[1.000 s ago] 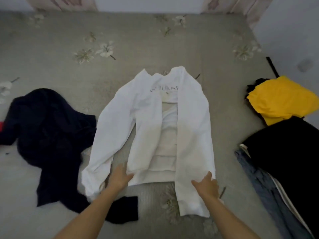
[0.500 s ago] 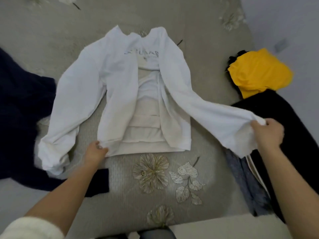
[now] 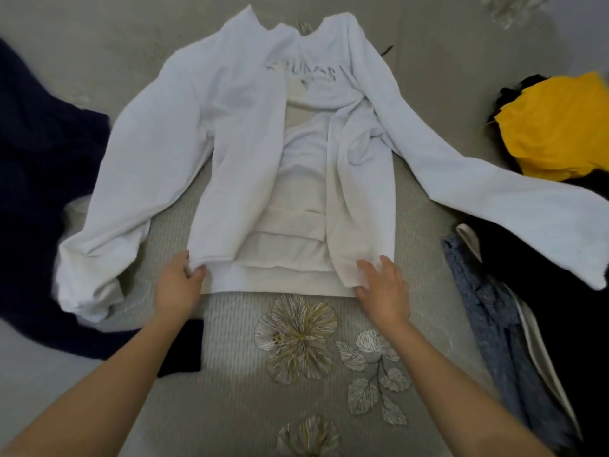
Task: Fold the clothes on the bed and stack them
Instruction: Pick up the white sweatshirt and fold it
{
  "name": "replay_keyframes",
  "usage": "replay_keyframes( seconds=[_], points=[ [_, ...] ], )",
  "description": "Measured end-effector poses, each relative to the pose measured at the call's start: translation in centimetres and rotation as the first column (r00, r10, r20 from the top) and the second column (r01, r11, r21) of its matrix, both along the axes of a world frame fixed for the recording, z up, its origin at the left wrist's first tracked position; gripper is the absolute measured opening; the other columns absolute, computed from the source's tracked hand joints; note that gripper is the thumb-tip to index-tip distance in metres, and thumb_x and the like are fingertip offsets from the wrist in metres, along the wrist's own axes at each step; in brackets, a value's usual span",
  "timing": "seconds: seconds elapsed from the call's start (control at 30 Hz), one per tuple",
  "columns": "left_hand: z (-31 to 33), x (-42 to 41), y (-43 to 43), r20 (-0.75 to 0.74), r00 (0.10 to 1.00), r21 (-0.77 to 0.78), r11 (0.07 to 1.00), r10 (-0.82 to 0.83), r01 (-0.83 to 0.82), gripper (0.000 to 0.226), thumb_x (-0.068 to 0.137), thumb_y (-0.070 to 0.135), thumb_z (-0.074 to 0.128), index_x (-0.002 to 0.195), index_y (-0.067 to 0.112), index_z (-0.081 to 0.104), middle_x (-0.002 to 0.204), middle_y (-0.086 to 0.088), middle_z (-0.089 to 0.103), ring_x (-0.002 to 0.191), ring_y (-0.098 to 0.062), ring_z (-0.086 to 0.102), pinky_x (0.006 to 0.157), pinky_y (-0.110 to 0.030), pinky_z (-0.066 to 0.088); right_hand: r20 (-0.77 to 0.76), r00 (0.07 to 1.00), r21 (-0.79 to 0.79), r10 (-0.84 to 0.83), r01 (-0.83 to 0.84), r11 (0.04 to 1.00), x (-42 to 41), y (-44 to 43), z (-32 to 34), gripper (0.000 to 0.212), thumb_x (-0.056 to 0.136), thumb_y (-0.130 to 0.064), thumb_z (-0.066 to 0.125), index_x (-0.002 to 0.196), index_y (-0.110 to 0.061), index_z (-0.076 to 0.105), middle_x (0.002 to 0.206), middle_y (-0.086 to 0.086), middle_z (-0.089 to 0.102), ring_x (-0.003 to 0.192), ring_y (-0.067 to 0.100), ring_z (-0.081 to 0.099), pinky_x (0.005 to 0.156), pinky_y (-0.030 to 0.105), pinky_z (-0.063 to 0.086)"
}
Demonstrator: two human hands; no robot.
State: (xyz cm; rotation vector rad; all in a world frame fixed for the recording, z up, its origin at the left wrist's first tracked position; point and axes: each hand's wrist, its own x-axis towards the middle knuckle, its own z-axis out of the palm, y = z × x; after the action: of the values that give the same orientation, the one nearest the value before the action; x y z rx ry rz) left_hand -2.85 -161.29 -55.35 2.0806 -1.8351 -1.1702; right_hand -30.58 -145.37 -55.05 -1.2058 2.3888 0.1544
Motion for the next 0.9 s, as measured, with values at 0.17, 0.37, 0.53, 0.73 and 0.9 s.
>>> replay_keyframes(
  seconds=[0.17, 0.37, 0.53, 0.73, 0.9],
  points=[
    [2.6, 1.7, -0.1, -0.069, 0.99, -0.143, 0.981, 0.123, -0.132, 0.008, 0.092, 0.008, 0.047, 0.087, 0.008, 0.054, 0.074, -0.01, 0.049, 0.076, -0.02, 0.044, 0.057, -0.029, 0.031, 0.093, 0.904, -0.362, -0.417, 0.421, 0.832, -2.5, -0.1, 1.3, 0.025, 0.093, -0.01, 0.045, 0.089, 0.01, 0.06, 0.092, 0.029, 0.062, 0.084, 0.036, 0.057, 0.063, 0.035, 0.034],
    [7.5, 8.6, 0.4, -0.524, 0.471, 0.299, 0.672, 0.709, -0.678, 0.014, 0.087, 0.003, 0.056, 0.1, 0.005, 0.061, 0.08, 0.004, 0.065, 0.08, -0.011, 0.057, 0.056, -0.016, 0.052, 0.27, 0.582, -0.516, -0.767, 0.76, 0.395, -6.2, 7.4, 8.5, 0.024, 0.091, -0.002, 0.043, 0.096, 0.017, 0.058, 0.09, 0.031, 0.056, 0.093, 0.04, 0.055, 0.074, 0.037, 0.035],
    [6.2, 13.7, 6.8, -0.326, 0.659, 0.381, 0.732, 0.678, -0.565, 0.016, 0.091, 0.003, 0.046, 0.103, 0.006, 0.057, 0.091, -0.01, 0.058, 0.076, -0.019, 0.054, 0.06, -0.028, 0.051, 0.278, 0.513, -0.292, -0.812, 0.851, 0.437, -2.9, 16.0, 6.2, 0.023, 0.08, -0.015, 0.049, 0.063, 0.001, 0.049, 0.073, 0.02, 0.051, 0.073, 0.026, 0.046, 0.069, 0.042, 0.042],
    [3.0, 15.2, 12.5, 0.227, 0.97, 0.086, 0.99, 0.086, -0.108, 0.019, 0.087, 0.004, 0.05, 0.105, 0.001, 0.053, 0.101, -0.027, 0.055, 0.09, -0.037, 0.052, 0.075, -0.047, 0.045, 0.01, 0.792, 0.118, -0.61, 0.605, 0.787, 3.4, 18.9, 3.4, 0.027, 0.084, -0.007, 0.056, 0.109, 0.005, 0.058, 0.11, 0.031, 0.058, 0.102, 0.042, 0.055, 0.083, 0.042, 0.044],
    [1.7, 13.5, 12.8, 0.491, 0.781, 0.059, 0.909, -0.387, 0.413, 0.053, 0.085, 0.021, 0.062, 0.134, 0.012, 0.043, 0.136, -0.022, 0.04, 0.119, -0.04, 0.041, 0.091, -0.05, 0.037, -0.038, 0.999, 0.084, 0.014, -0.01, 0.996, 7.4, 15.5, 2.3, 0.05, 0.087, -0.019, 0.056, 0.135, -0.013, 0.043, 0.138, 0.015, 0.041, 0.123, 0.034, 0.04, 0.095, 0.042, 0.037]
  ],
)
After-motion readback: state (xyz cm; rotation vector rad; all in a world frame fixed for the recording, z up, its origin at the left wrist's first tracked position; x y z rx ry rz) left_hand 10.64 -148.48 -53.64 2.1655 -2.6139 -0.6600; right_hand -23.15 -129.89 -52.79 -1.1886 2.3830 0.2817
